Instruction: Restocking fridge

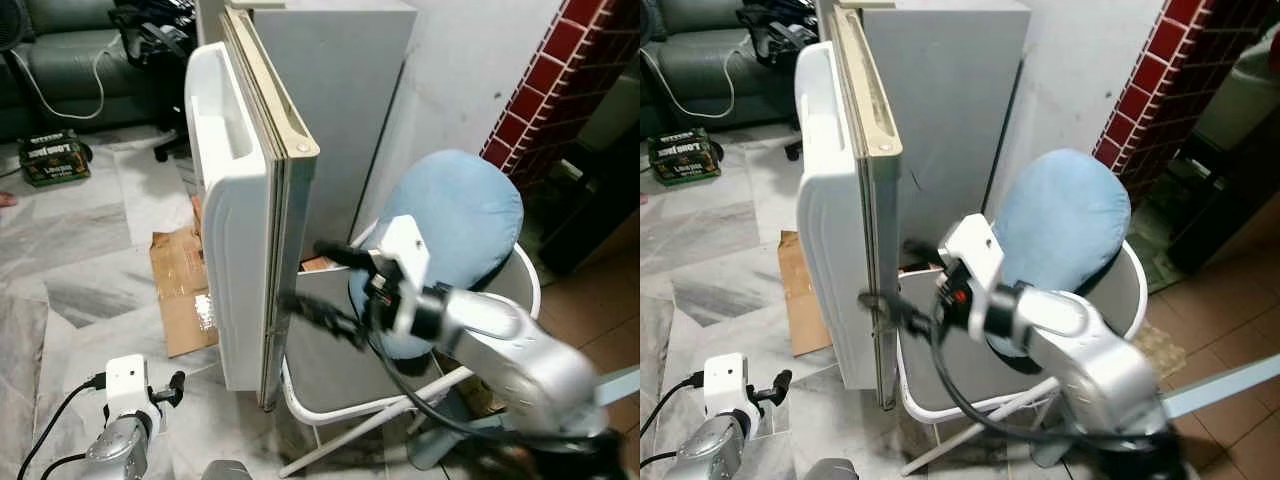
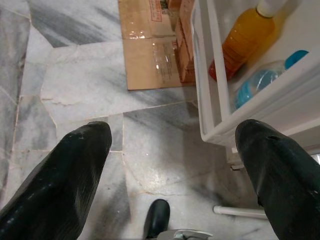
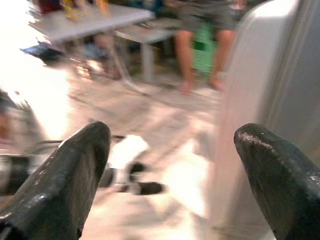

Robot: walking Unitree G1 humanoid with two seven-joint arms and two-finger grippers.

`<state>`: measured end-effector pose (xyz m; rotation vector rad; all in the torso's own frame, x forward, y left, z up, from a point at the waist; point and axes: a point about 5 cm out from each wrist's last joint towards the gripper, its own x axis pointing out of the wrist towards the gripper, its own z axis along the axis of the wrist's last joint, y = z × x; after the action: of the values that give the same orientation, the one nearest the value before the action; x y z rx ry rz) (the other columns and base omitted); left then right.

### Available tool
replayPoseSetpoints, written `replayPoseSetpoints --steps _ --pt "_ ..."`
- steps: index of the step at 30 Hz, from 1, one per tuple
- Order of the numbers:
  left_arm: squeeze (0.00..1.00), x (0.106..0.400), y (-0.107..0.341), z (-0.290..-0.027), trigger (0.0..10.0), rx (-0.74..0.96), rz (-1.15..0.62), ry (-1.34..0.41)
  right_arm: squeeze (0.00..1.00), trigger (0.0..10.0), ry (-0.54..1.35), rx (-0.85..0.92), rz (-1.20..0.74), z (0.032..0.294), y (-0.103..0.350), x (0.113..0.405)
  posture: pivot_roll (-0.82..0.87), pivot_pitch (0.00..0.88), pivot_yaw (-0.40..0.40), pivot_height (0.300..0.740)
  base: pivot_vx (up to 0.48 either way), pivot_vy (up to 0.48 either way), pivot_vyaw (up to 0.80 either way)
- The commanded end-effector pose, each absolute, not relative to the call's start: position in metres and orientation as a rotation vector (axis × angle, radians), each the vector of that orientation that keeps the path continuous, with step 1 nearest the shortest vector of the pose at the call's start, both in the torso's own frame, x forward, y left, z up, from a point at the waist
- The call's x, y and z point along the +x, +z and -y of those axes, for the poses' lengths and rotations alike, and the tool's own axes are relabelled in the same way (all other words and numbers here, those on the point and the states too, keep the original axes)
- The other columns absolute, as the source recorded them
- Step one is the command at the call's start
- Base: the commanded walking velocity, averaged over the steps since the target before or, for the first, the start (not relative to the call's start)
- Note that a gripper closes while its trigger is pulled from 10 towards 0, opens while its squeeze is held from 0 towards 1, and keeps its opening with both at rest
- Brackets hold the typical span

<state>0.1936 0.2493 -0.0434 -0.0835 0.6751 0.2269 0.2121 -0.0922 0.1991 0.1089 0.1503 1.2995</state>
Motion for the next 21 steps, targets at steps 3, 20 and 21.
replayPoseSetpoints --steps 3,20,21 --pt "0.0 0.199 -0.043 -0.248 10.0 -0.095 -0.681 0.219 0.0 10.0 1.194 0.062 -0.237 0.106 0.181 0.225 0.06 0.0 -0.057 0.74 0.0 0.0 0.0" --pt "0.0 0.199 -0.043 -0.245 10.0 -0.111 -0.664 0.226 0.0 10.0 0.923 -0.288 -0.319 0.115 0.131 0.291 0.09 0.0 -0.076 0.74 0.0 0.0 0.0" --pt "0.0 0.198 -0.043 -0.245 10.0 -0.112 -0.663 0.225 0.0 10.0 0.871 -0.272 -0.252 0.102 0.139 0.301 0.09 0.0 -0.075 0.74 0.0 0.0 0.0"
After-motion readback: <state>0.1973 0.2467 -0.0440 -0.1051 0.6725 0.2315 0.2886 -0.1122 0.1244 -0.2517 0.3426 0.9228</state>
